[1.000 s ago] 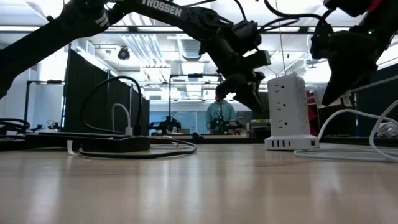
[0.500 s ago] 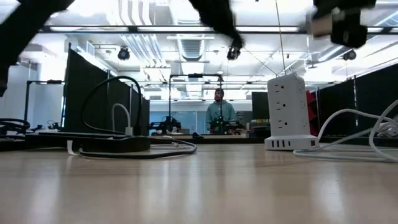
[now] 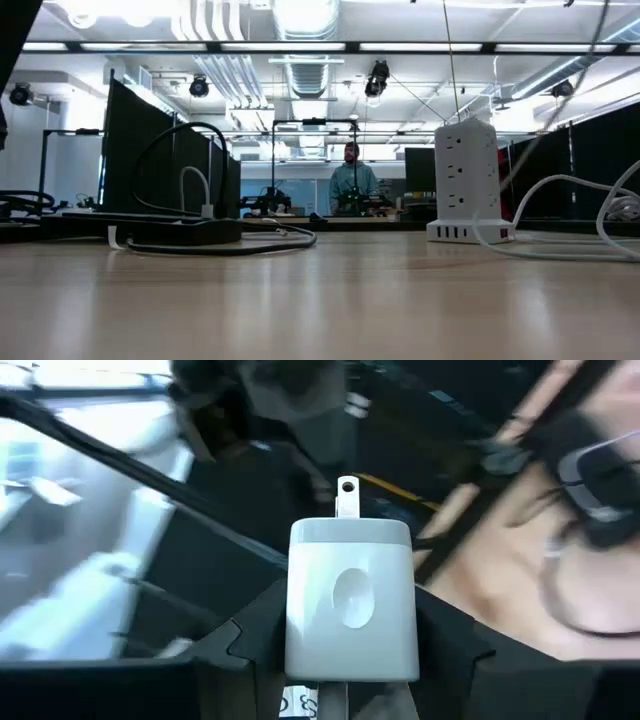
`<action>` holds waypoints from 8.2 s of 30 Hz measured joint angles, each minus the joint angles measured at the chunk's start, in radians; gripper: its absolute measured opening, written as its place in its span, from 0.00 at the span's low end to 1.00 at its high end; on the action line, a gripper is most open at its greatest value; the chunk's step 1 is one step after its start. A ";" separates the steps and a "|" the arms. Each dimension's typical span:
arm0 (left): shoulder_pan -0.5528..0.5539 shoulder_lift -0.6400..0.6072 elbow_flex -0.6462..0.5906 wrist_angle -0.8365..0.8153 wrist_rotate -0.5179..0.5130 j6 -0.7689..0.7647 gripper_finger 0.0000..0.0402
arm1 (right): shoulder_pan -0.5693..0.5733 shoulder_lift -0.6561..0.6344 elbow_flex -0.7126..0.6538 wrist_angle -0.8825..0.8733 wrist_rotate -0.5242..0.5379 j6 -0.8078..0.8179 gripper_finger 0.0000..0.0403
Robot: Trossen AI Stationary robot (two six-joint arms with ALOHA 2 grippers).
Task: Insert USB
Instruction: Insert the white charger adapter into the top white outlet extension
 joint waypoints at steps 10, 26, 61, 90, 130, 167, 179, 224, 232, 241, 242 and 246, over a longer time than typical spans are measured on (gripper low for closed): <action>-0.033 0.002 0.000 0.091 -0.006 0.036 0.37 | 0.000 0.030 0.003 0.037 -0.079 0.016 0.35; -0.088 0.084 -0.002 0.214 0.062 -0.117 0.73 | 0.000 0.165 0.092 0.018 -0.233 -0.045 0.35; -0.083 0.137 -0.015 0.259 0.106 -0.328 0.55 | 0.003 0.226 0.093 0.033 -0.249 -0.102 0.35; -0.063 0.059 -0.014 0.114 0.180 -0.570 0.31 | 0.010 0.158 0.092 0.002 -0.153 -0.359 0.71; 0.165 0.064 -0.024 0.090 0.412 -1.611 0.31 | 0.257 0.499 0.449 -0.257 0.923 -1.481 0.61; 0.177 0.064 -0.024 0.090 0.443 -1.538 0.31 | 0.260 0.544 0.447 -0.257 0.953 -1.440 0.35; 0.178 0.061 -0.024 0.092 0.438 -1.516 0.31 | 0.260 0.546 0.447 -0.193 0.941 -1.472 0.43; 0.180 0.064 -0.024 0.095 0.450 -1.529 0.31 | 0.254 0.558 0.449 -0.203 0.958 -1.583 0.36; 0.180 0.064 -0.024 0.096 0.454 -1.528 0.31 | 0.254 0.558 0.449 -0.208 0.958 -1.583 0.36; 0.178 0.061 -0.024 0.109 0.472 -1.531 0.31 | 0.254 0.558 0.447 -0.230 1.005 -1.573 0.52; 0.178 0.061 -0.024 0.108 0.472 -1.532 0.31 | 0.254 0.558 0.446 -0.228 1.008 -1.573 0.53; 0.178 0.061 -0.024 0.103 0.471 -1.530 0.31 | 0.254 0.558 0.447 -0.218 1.008 -1.570 0.52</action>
